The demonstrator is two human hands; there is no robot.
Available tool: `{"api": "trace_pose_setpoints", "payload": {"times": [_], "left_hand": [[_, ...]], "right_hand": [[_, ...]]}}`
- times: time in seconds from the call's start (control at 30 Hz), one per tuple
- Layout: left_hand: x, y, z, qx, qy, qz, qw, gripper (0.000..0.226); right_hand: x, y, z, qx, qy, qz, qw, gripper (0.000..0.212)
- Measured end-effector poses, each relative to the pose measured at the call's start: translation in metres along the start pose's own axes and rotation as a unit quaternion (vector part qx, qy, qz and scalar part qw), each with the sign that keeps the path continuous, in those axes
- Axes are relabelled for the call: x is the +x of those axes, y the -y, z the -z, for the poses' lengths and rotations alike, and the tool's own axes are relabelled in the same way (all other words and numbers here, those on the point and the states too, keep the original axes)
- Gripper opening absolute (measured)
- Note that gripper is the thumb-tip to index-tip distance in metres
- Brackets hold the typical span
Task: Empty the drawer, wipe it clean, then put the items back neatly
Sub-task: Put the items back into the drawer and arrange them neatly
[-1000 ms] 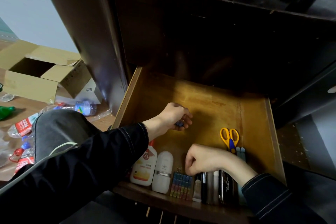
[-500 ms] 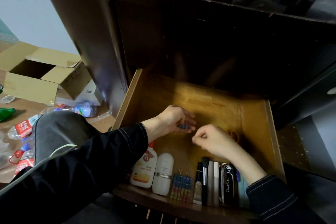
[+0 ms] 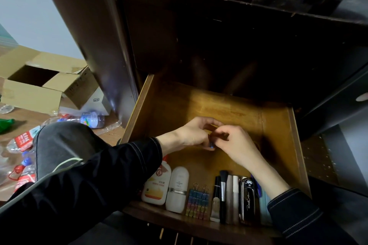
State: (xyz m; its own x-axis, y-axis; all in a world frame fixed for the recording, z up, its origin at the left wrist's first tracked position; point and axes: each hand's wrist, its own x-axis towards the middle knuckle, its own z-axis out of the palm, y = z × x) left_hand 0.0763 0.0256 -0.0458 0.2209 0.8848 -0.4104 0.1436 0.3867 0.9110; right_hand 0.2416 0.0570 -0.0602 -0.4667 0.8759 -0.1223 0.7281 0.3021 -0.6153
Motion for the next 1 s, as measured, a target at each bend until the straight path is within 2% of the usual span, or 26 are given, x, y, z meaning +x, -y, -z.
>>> {"api": "trace_pose_setpoints", "payload": {"times": [0.03, 0.2, 0.4, 0.57, 0.83, 1.0], "left_hand": [[-0.001, 0.000, 0.000, 0.026, -0.003, -0.009, 1.000, 0.064], [0.007, 0.003, 0.009, 0.188, -0.037, -0.030, 0.981, 0.057], [0.011, 0.019, 0.025, 0.382, -0.086, -0.008, 0.920, 0.040], [0.012, 0.022, 0.022, 0.415, -0.087, -0.006, 0.906, 0.031], [0.013, 0.021, 0.022, 0.415, -0.089, -0.013, 0.905, 0.020], [0.013, 0.020, 0.021, 0.414, -0.090, -0.012, 0.906, 0.019]], "right_hand": [[0.000, 0.000, 0.001, 0.005, -0.003, 0.002, 1.000, 0.002], [0.002, -0.007, 0.008, 0.001, 0.010, -0.038, 0.999, 0.013], [-0.007, -0.001, -0.012, -0.007, 0.228, -0.034, 0.973, 0.012], [-0.012, 0.003, -0.028, -0.035, 0.312, -0.010, 0.949, 0.014], [-0.015, 0.005, -0.029, -0.034, 0.342, -0.001, 0.939, 0.003], [-0.016, 0.006, -0.031, -0.046, 0.362, -0.002, 0.931, 0.007]]}}
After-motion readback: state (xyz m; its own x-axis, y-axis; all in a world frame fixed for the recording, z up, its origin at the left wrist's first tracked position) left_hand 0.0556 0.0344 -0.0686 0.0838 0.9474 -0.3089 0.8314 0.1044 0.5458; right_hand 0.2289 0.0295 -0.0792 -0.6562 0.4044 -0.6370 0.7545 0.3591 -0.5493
